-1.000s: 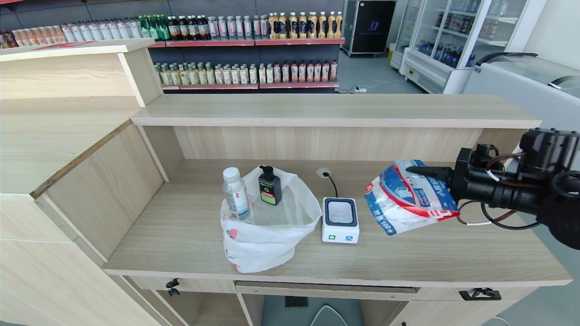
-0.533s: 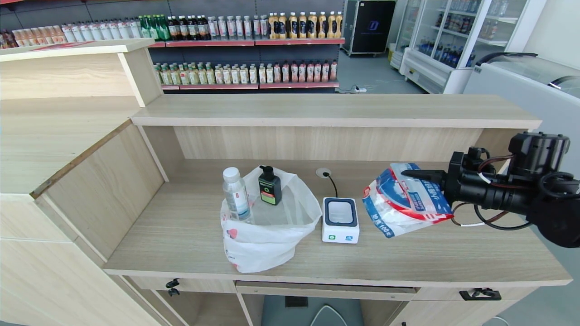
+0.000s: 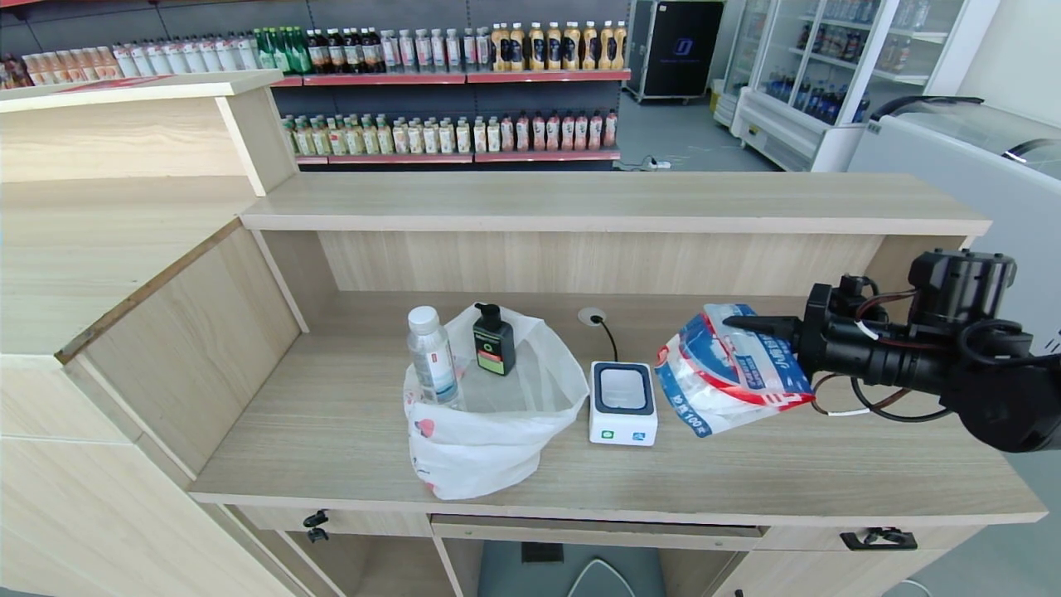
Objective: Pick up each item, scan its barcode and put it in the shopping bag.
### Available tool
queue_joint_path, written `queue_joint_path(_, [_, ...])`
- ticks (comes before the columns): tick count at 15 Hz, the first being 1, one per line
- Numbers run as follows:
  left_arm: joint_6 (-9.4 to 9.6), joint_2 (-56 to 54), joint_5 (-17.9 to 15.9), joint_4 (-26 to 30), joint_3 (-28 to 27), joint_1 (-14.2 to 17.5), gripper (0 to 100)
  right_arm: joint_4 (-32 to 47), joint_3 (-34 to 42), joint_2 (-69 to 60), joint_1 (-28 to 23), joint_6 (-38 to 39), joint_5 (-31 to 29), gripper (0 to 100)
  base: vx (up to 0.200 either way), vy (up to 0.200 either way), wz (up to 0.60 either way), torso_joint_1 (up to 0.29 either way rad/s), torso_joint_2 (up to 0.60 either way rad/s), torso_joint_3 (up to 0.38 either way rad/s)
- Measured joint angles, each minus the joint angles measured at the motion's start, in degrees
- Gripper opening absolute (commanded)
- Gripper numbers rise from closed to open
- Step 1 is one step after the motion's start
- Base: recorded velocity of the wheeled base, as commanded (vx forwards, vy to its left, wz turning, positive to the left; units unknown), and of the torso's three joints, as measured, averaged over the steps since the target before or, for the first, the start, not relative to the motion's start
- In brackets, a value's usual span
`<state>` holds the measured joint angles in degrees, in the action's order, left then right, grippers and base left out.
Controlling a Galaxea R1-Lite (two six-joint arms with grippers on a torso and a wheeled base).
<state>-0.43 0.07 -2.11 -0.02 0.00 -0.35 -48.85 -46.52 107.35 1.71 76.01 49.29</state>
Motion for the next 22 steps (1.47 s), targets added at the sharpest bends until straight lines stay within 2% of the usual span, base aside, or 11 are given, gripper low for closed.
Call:
queue_joint_path(10, [0.00, 0.0, 0.0, 0.0, 0.0, 0.0, 100, 0.0, -0.6, 2.6, -0.2, 0.4, 2.1, 0, 0.000, 0.000, 0.00, 0.000, 0.00, 0.000])
queue_joint_path(15, [0.00, 0.0, 0.0, 0.0, 0.0, 0.0, 100, 0.0, -4.6, 5.9, -0.1, 3.0, 2.4, 0, 0.000, 0.000, 0.00, 0.000, 0.00, 0.000])
queue_joint_path(18, [0.00, 0.0, 0.0, 0.0, 0.0, 0.0, 100, 0.0, -7.5, 7.7, -0.1, 3.9, 4.7, 0, 0.000, 0.000, 0.00, 0.000, 0.00, 0.000])
queue_joint_path(22, [0.00, 0.0, 0.0, 0.0, 0.0, 0.0, 100, 0.2, -8.1, 8.7, 0.1, 4.7, 4.9, 0, 0.000, 0.000, 0.00, 0.000, 0.00, 0.000])
